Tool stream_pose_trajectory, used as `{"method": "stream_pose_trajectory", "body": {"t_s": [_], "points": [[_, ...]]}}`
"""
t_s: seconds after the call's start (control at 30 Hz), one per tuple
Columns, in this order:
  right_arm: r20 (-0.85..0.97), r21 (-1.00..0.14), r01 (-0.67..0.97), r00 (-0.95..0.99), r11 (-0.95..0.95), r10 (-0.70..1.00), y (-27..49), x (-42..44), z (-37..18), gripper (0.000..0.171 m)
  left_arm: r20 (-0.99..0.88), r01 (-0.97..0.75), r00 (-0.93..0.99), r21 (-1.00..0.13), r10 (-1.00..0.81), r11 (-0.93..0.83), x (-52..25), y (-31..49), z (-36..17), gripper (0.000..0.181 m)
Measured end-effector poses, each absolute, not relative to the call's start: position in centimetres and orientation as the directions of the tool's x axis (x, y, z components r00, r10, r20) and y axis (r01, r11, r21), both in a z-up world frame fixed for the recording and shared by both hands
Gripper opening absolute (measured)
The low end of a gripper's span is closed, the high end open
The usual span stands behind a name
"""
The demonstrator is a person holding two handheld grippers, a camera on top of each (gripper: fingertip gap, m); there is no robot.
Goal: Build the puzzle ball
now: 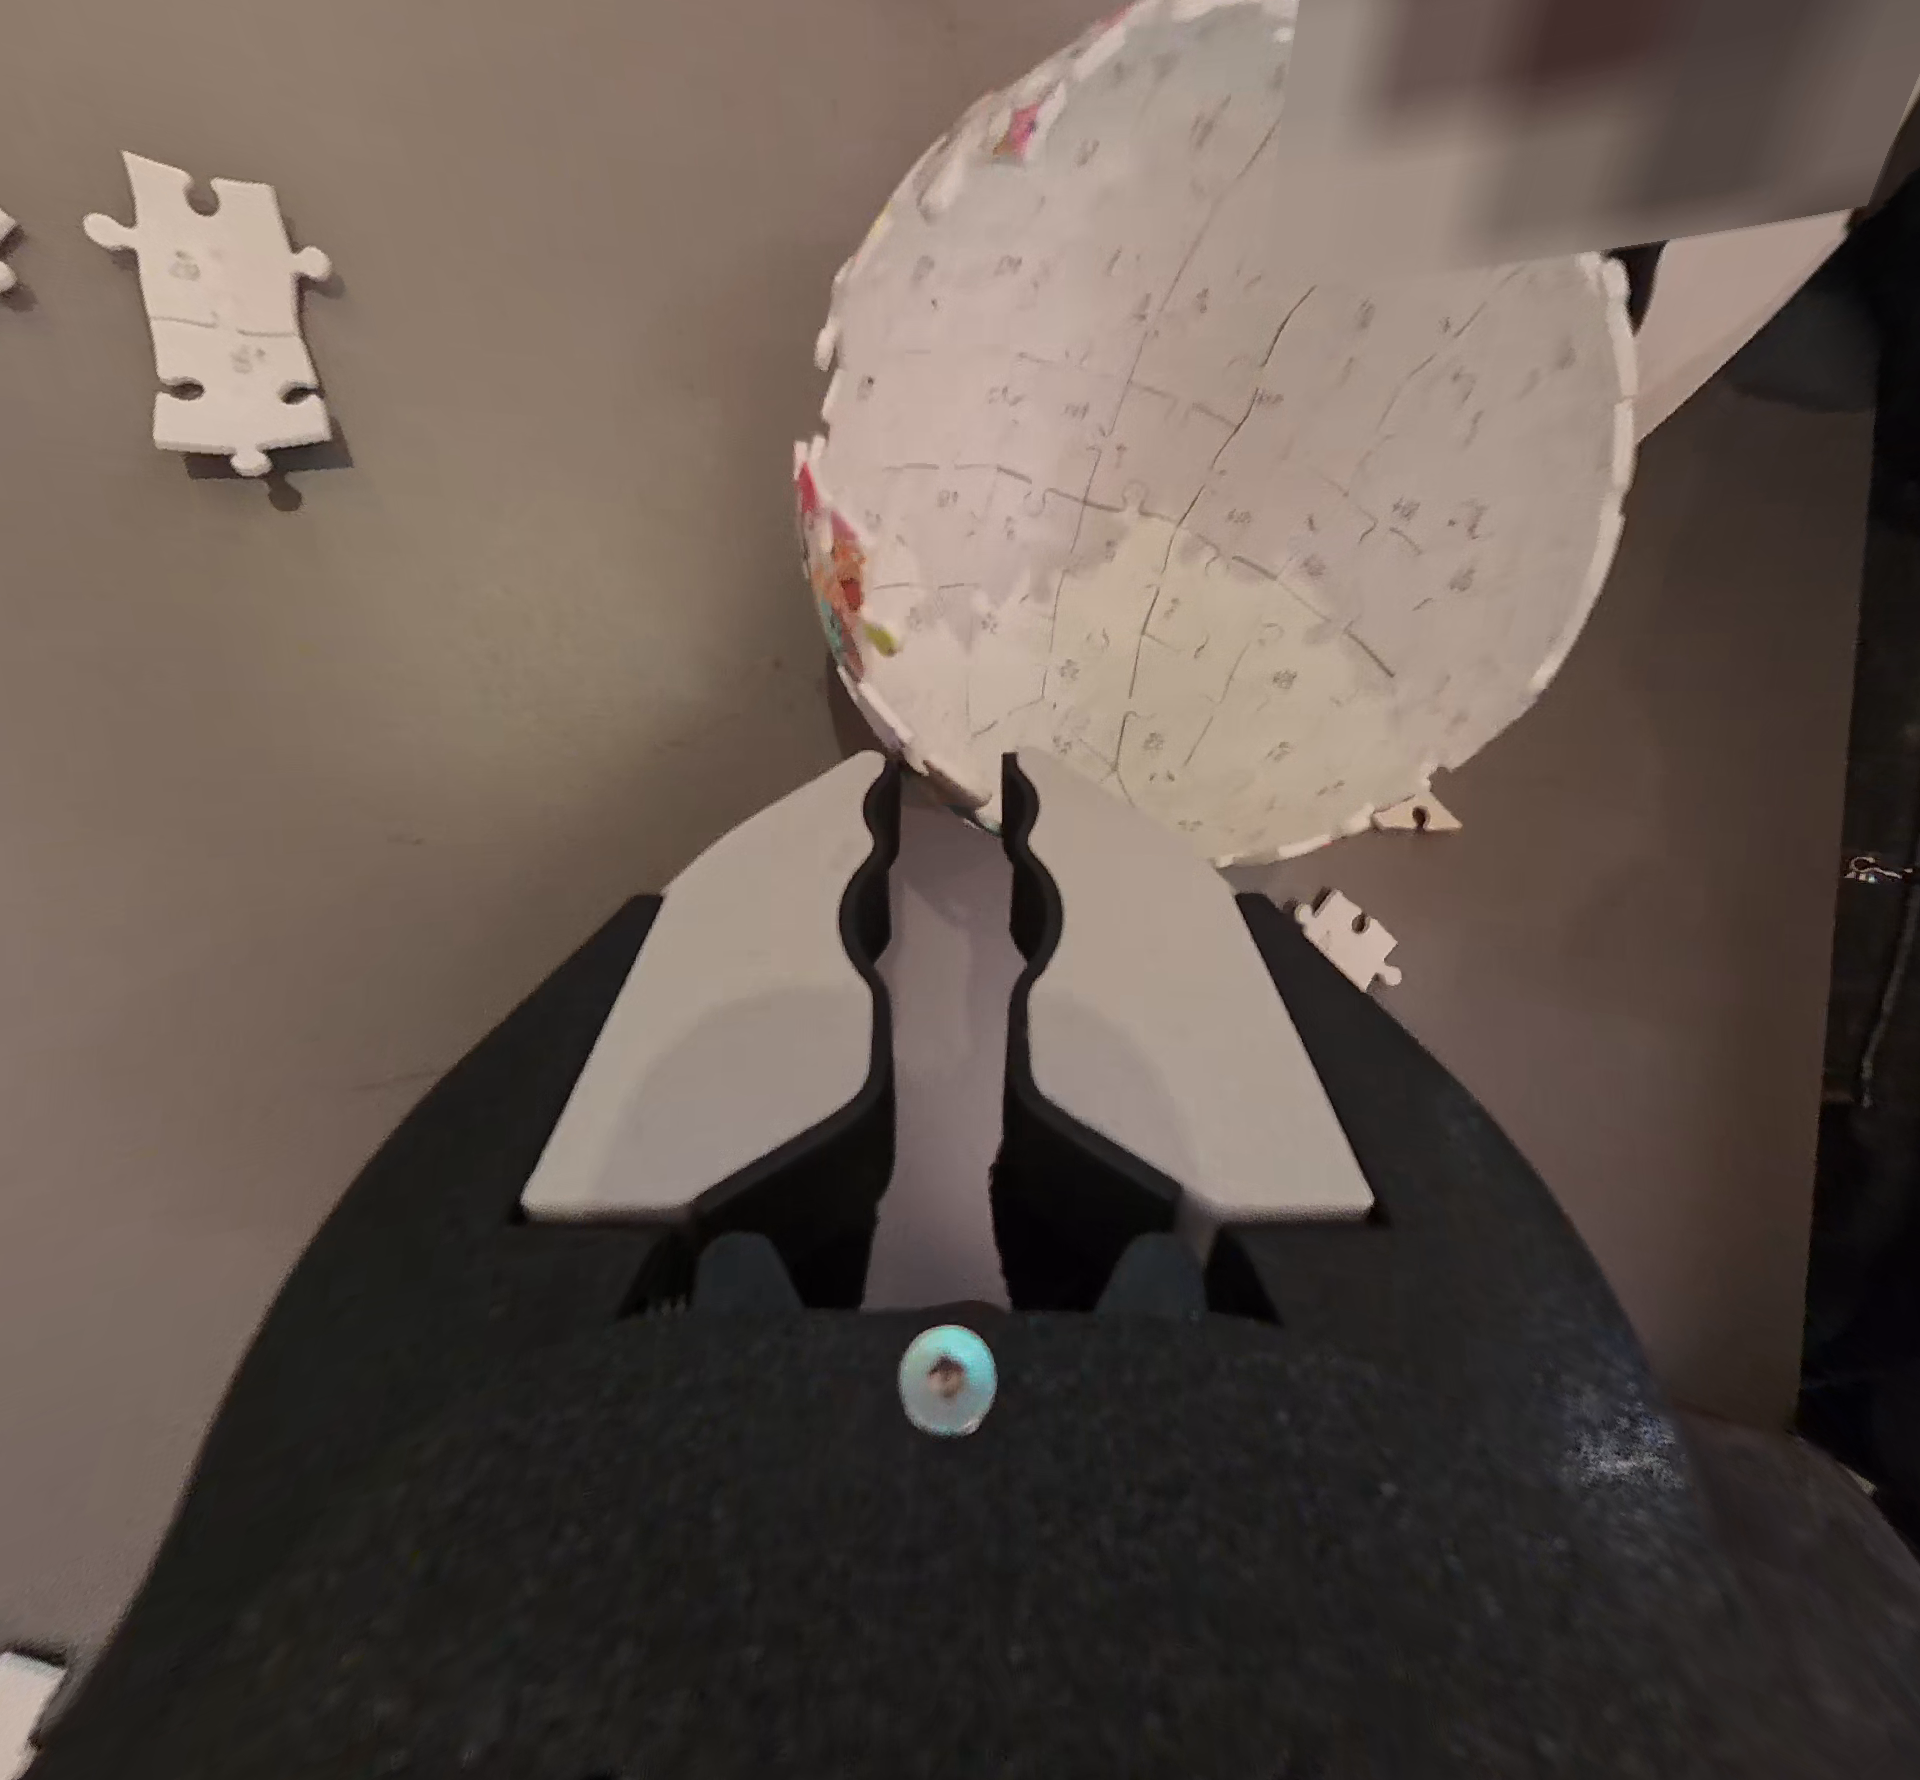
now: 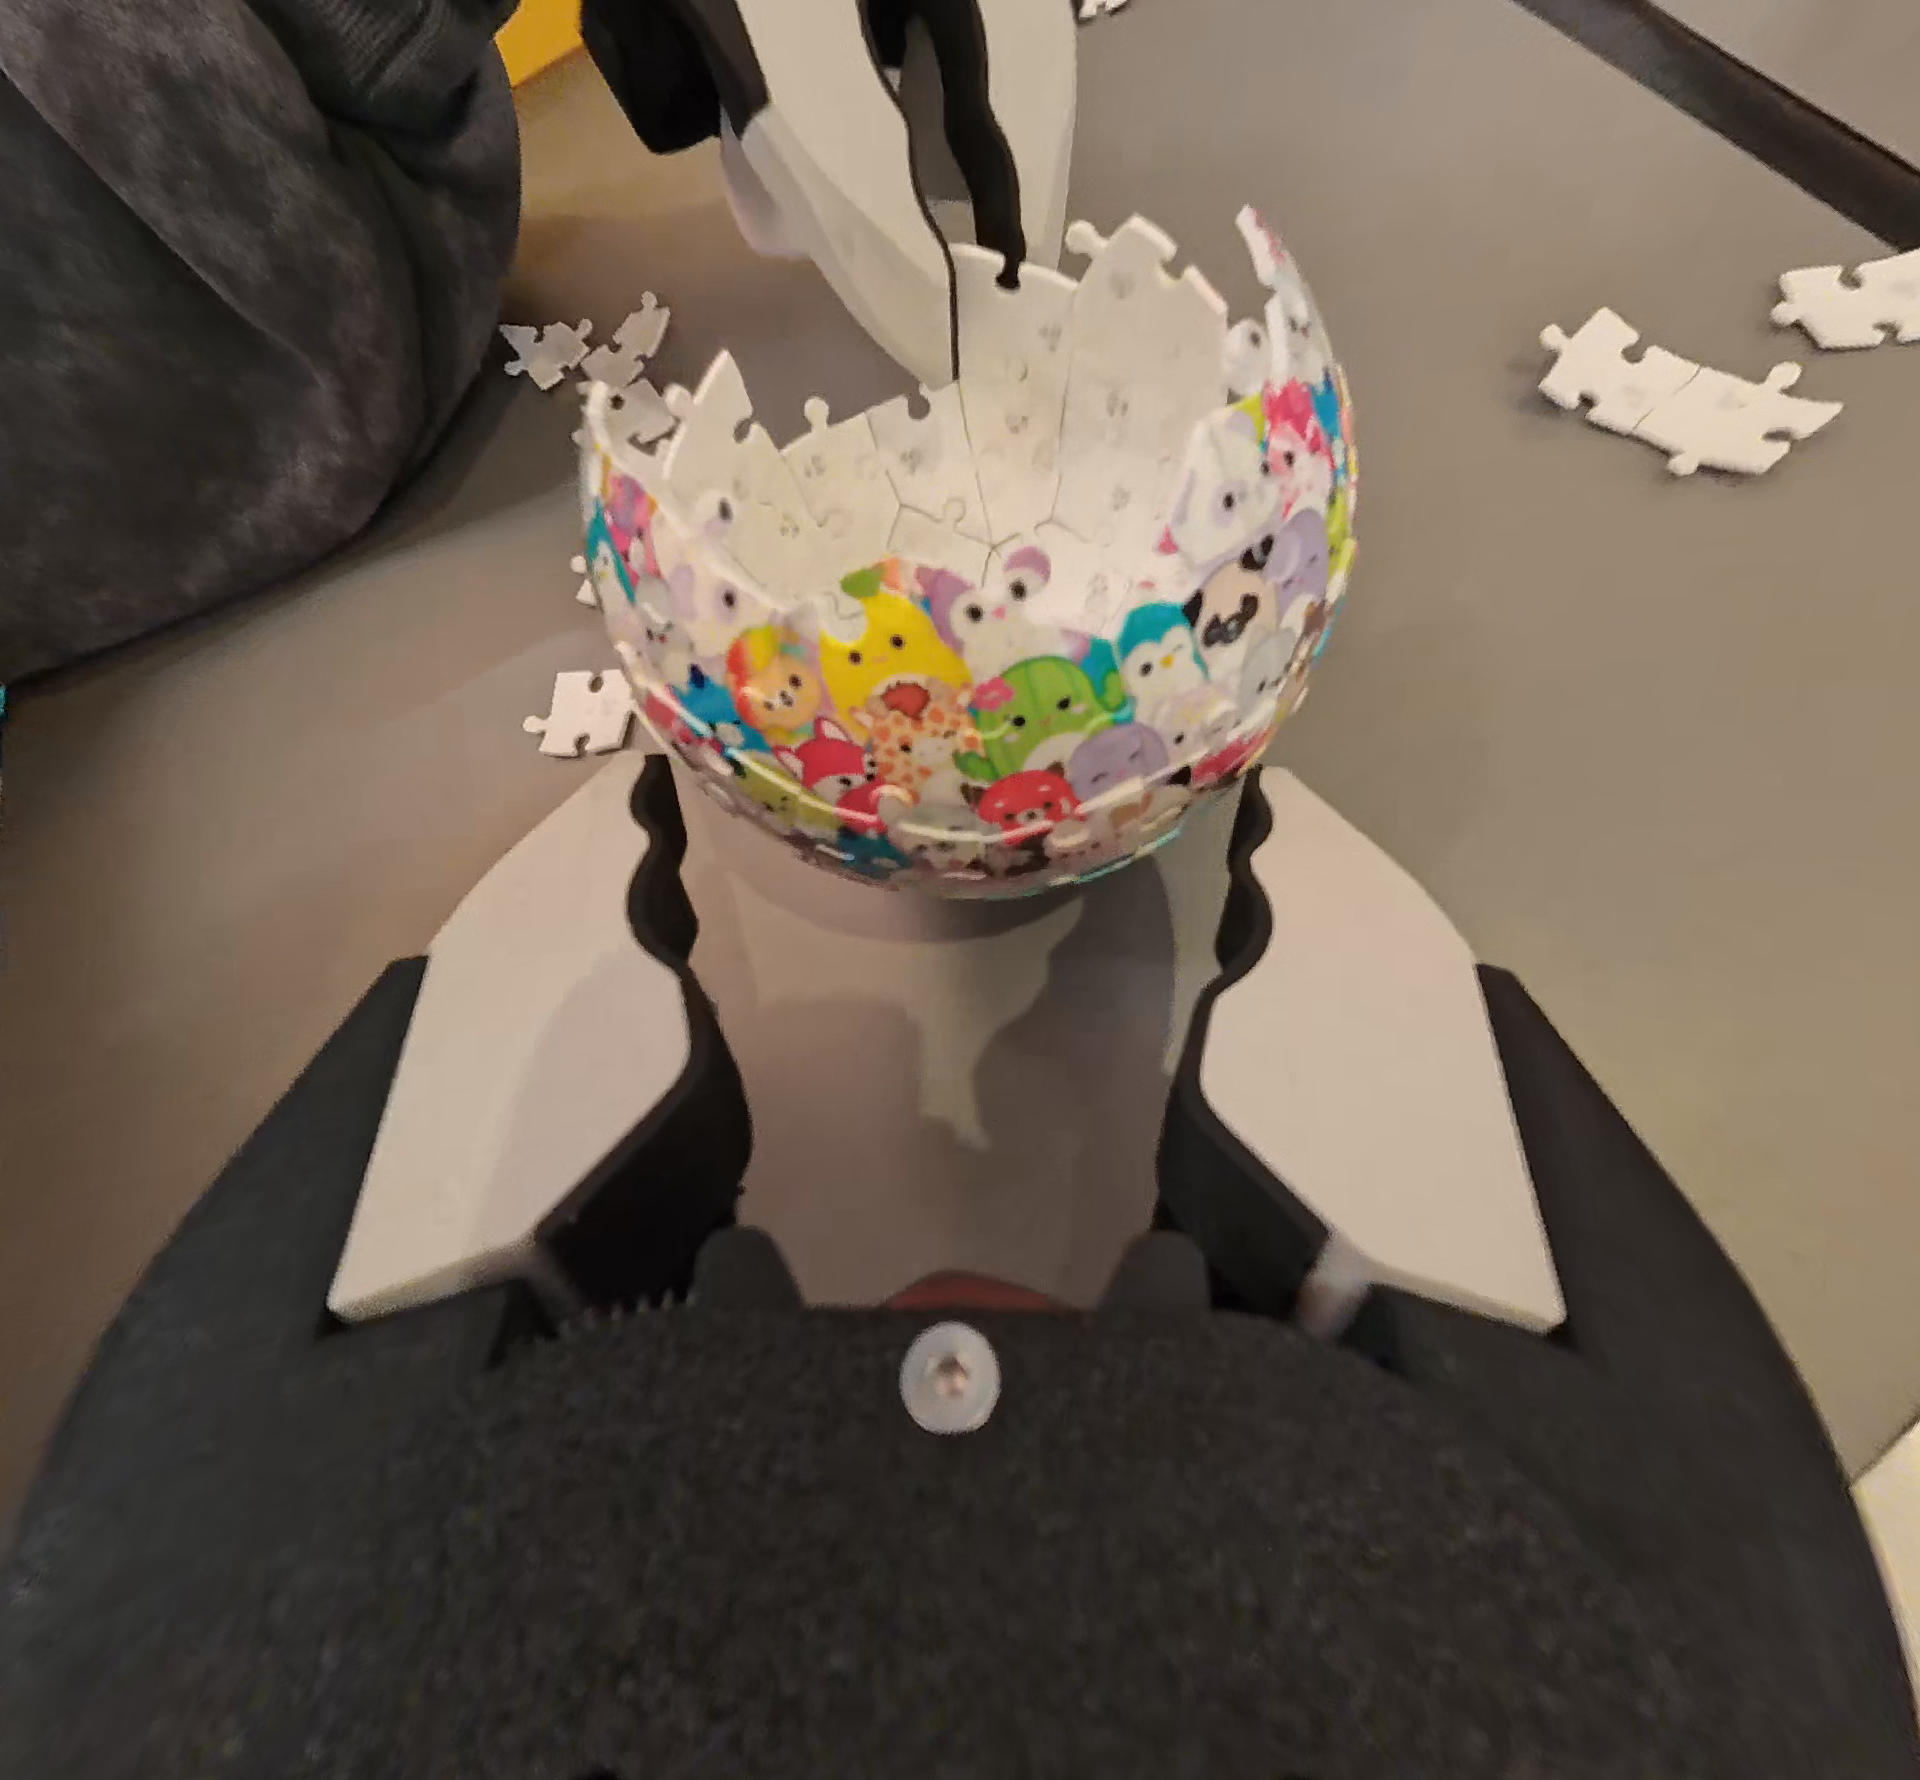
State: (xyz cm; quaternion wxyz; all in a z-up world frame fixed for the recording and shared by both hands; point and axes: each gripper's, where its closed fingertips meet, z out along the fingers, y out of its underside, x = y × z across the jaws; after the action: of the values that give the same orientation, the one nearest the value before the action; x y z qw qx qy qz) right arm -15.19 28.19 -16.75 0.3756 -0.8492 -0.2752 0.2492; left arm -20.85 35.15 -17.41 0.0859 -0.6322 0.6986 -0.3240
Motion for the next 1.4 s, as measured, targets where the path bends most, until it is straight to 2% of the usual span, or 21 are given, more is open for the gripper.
{"method": "stream_pose_trajectory", "body": {"t_s": [0.27,0.37,0.5,0.6,0.73,0.83,0.93,1.1,1.23,1.4], "points": [[-0.190,-0.773,0.316,0.712,-0.549,0.677,28.0,-15.0,-16.3,0.100,0.307,-0.834,-0.187,-0.552,-0.933,-0.014,-21.0,35.0,-17.6,0.018],[-0.160,-0.770,0.339,0.718,-0.541,0.677,27.1,-14.4,-16.5,0.100,0.293,-0.830,-0.159,-0.557,-0.943,-0.033,-21.7,35.8,-16.7,0.027],[-0.077,-0.768,0.365,0.763,-0.526,0.642,24.6,-12.9,-16.7,0.099,0.242,-0.761,-0.104,-0.643,-0.965,-0.079,-23.6,36.6,-12.8,0.036],[-0.077,-0.826,0.290,0.790,-0.483,0.608,21.9,-13.4,-15.7,0.086,0.160,-0.721,-0.070,-0.690,-0.985,-0.061,-26.4,35.7,-10.5,0.040],[-0.120,-0.884,0.171,0.817,-0.435,0.564,18.1,-15.0,-15.2,0.080,0.068,-0.736,-0.025,-0.677,-0.997,-0.027,-30.5,32.9,-9.9,0.047],[-0.187,-0.918,0.050,0.819,-0.393,0.542,15.9,-16.0,-14.4,0.075,0.009,-0.774,0.040,-0.632,-0.999,-0.037,-34.3,30.5,-10.9,0.050],[-0.222,-0.926,0.006,0.802,-0.378,0.555,14.3,-16.8,-14.1,0.075,-0.103,-0.804,0.201,-0.586,-0.974,-0.104,-39.5,30.3,-12.4,0.050],[-0.100,-0.922,0.157,0.788,-0.354,0.608,13.5,-17.4,-15.7,0.075,-0.052,-0.750,0.463,-0.556,-0.885,-0.360,-45.0,29.1,-16.6,0.050],[-0.112,-0.919,0.163,0.766,-0.359,0.633,13.2,-18.1,-16.0,0.075,-0.066,-0.754,0.527,-0.497,-0.848,-0.430,-46.2,29.0,-20.6,0.066],[-0.122,-0.921,0.150,0.766,-0.359,0.631,13.1,-18.0,-15.8,0.074,-0.010,-0.734,0.545,-0.490,-0.839,-0.471,-45.1,29.4,-22.8,0.065]]}}
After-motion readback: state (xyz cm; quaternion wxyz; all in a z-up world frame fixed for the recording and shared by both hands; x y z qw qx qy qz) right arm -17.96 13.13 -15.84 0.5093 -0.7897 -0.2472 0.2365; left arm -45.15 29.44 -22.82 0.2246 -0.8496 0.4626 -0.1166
